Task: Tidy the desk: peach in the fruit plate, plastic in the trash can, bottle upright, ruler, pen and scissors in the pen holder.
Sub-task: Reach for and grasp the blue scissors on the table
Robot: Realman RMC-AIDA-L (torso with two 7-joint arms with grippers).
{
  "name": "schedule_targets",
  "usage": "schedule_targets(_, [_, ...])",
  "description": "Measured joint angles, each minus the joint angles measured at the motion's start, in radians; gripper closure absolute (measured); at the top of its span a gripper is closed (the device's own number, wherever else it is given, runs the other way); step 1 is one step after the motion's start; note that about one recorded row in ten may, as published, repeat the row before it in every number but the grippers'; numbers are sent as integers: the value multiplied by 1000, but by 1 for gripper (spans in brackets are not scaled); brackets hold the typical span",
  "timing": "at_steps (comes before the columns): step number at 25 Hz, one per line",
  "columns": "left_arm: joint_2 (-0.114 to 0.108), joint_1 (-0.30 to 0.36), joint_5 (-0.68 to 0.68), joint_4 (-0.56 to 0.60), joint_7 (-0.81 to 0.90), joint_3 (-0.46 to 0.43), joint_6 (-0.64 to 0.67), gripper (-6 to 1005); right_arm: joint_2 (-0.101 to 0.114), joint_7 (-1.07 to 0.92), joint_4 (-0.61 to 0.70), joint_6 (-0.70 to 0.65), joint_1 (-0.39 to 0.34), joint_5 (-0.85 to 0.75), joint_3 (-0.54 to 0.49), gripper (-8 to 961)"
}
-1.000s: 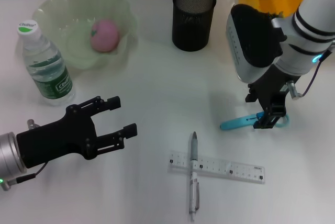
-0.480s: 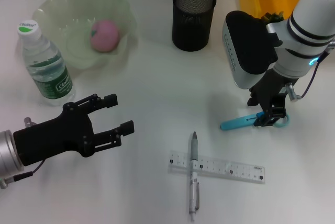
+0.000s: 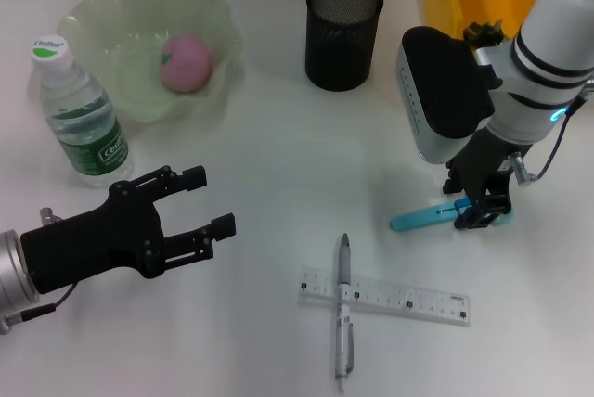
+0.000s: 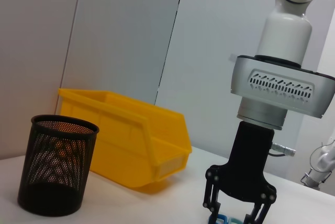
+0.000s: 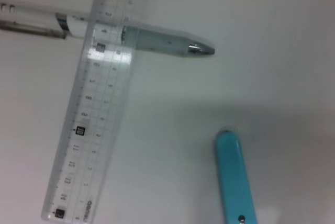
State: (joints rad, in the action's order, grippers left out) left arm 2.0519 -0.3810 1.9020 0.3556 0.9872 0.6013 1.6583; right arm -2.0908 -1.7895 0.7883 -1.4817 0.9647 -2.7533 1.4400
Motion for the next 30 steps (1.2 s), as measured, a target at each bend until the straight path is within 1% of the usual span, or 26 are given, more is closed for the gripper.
schedule_targets(8, [1,0,0,1,1,0,2,194,0,-2,0,8,-8,0,5,489])
schedule_targets(13, [3,-1,0,3,5,0,3,194,0,-9,0,15,-16,-1,24,544])
schedule_targets(16, [5,-1,0,4,6,0,3,194,0,-10,0,15,-18,-2,25,543])
schedule_targets(26, [5,-1,-1,6,7,0,3,194,0,-11,25,16,-29,-5,26,612])
schedule_targets(30, [5,-1,-2,5,7,0,4,194,0,-12,25,23,-29,-7,26,694])
